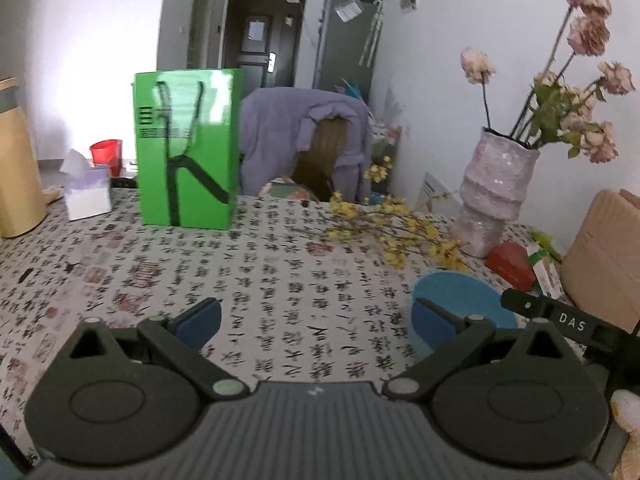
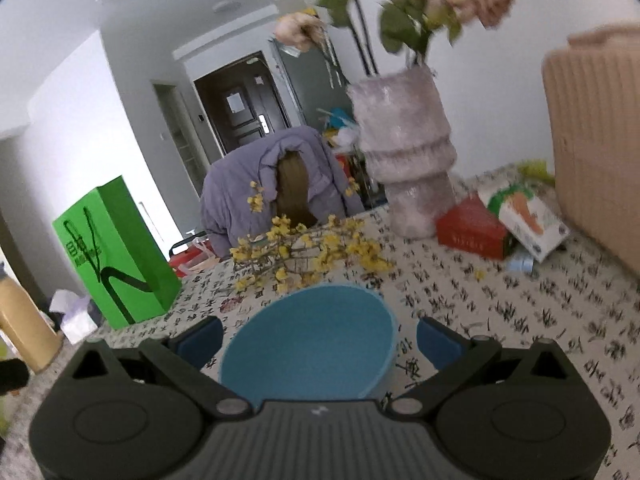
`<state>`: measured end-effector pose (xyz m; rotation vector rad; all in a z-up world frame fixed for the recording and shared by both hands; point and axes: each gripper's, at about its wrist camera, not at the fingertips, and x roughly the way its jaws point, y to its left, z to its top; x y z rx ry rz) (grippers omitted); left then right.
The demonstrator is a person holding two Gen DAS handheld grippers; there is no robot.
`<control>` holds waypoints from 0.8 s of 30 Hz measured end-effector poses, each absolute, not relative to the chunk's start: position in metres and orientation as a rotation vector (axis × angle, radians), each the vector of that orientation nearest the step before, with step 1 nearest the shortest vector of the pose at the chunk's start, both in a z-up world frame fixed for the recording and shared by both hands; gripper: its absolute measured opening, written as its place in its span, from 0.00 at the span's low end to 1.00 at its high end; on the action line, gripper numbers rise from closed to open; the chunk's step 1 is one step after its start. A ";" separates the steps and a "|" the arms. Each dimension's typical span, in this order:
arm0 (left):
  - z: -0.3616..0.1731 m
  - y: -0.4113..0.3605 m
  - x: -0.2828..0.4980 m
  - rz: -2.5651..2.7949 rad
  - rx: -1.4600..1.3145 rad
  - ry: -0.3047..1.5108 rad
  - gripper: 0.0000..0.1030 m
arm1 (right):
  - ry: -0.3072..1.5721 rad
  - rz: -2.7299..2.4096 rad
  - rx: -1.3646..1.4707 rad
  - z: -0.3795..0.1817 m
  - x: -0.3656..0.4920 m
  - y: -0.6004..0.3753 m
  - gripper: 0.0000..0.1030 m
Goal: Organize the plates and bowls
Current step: 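Close both grippers on the rim of the last blue bowl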
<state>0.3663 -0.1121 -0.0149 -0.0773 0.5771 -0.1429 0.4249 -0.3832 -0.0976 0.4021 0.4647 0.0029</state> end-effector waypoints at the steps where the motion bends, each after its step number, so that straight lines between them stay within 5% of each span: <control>1: -0.015 -0.116 0.370 -0.143 -0.072 0.584 1.00 | 0.468 -0.011 0.406 -0.100 0.427 -0.386 1.00; 24: -0.072 -0.213 0.474 -0.090 0.018 0.756 1.00 | 0.619 -0.079 0.430 -0.146 0.472 -0.400 0.94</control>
